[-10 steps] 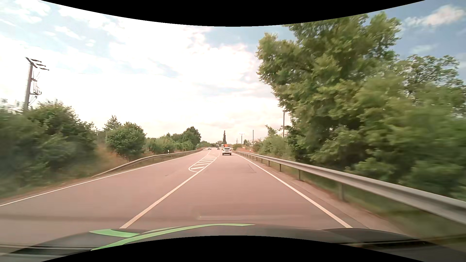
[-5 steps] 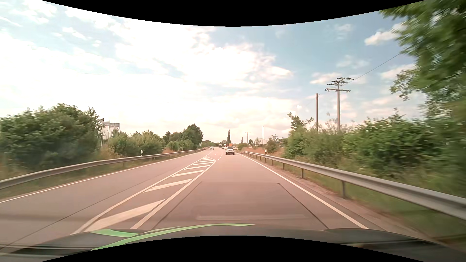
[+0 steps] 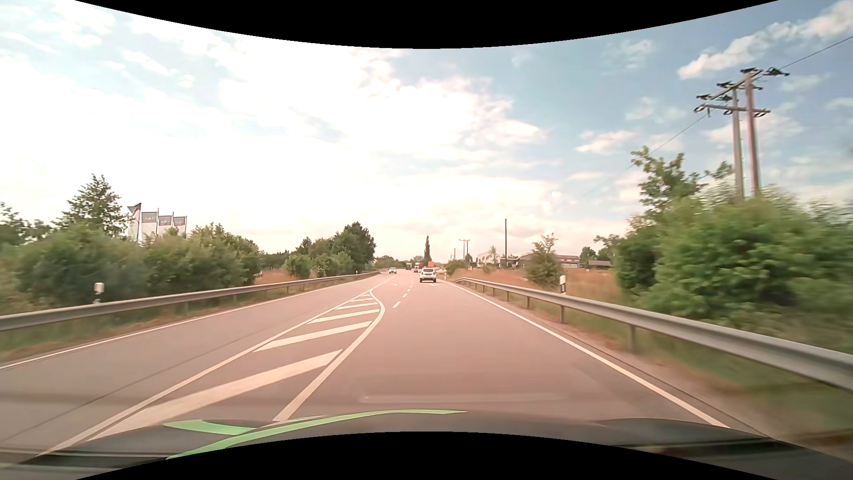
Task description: Follow the waypoints while adhering to traffic rules and regulations
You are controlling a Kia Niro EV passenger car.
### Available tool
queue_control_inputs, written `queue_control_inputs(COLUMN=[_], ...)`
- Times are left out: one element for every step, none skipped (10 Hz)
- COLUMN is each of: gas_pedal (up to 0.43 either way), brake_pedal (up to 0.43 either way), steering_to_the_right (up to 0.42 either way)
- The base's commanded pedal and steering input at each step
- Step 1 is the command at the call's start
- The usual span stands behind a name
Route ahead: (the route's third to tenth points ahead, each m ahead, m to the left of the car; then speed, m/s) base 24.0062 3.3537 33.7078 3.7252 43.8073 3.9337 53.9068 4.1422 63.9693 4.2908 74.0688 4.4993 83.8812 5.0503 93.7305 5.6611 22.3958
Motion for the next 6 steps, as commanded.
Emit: queue_control_inputs(gas_pedal=[0.0, 0.0, 0.0, 0.0, 0.0, 0.0], brake_pedal=[0.0, 0.0, 0.0, 0.0, 0.012, 0.049], steering_to_the_right=[-0.011, -0.011, -0.01, -0.01, -0.01, -0.01])
